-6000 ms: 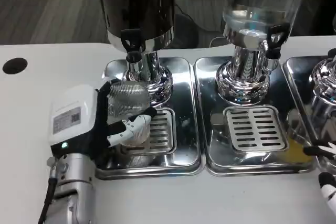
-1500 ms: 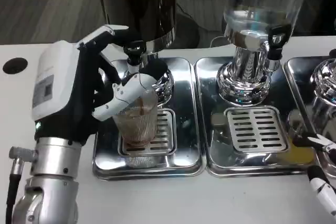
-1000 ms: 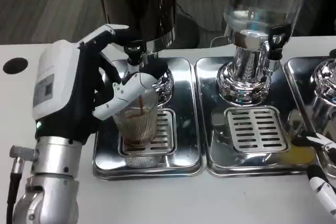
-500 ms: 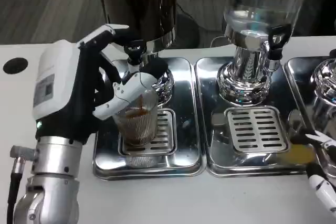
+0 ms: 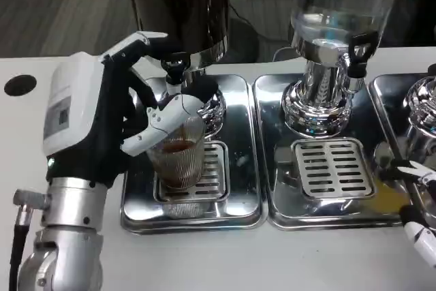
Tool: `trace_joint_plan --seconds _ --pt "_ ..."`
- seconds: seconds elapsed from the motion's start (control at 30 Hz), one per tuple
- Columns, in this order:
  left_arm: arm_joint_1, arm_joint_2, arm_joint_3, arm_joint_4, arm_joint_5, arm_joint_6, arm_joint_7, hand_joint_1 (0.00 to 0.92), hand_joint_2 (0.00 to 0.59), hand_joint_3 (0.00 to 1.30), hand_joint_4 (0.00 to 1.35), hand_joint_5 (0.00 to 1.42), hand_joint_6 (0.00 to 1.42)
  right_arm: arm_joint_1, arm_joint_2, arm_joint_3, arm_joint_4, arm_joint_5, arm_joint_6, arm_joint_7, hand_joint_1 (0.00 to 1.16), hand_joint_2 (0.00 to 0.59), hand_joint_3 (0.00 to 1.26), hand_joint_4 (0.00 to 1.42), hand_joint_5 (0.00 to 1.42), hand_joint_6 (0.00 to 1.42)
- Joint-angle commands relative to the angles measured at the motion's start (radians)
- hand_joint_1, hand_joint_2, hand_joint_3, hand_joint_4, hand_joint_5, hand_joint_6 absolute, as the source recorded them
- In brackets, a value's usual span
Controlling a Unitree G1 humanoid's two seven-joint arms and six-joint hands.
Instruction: Grasp the cup under the faucet to collect the drink, then remove the cup.
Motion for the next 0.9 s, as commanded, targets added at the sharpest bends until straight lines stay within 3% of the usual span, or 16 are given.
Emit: trace_joint_plan --seconds 0.03,0.43,0.63,0.9 --pt "0.031 0.003 -0.021 0.009 0.013 -0.007 -0.024 0.0 0.047 0.49 0.46 0.89 1.11 -0.002 -0.011 -0.01 -0.013 -0.006 -0.004 0.0 0.39 0.444 0.31 0.15 0.12 0.02" --pt "0.052 0.001 -0.019 -0.017 0.013 -0.007 -0.025 0.0 0.047 0.49 0.46 0.89 1.11 0.008 -0.015 -0.009 -0.018 0.003 -0.006 0.006 0.39 0.444 0.31 0.15 0.12 0.02" --pt "0.051 -0.007 -0.003 -0.011 -0.012 -0.044 0.005 0.0 0.02 0.2 0.15 0.75 1.04 0.009 -0.016 -0.007 -0.018 0.003 -0.007 0.009 0.39 0.444 0.31 0.15 0.12 0.02" --pt "0.039 -0.012 0.044 -0.016 -0.039 -0.069 0.007 0.0 0.009 0.14 0.09 0.72 1.03 0.007 -0.012 -0.004 -0.009 0.007 -0.009 0.013 0.39 0.444 0.31 0.15 0.12 0.02"
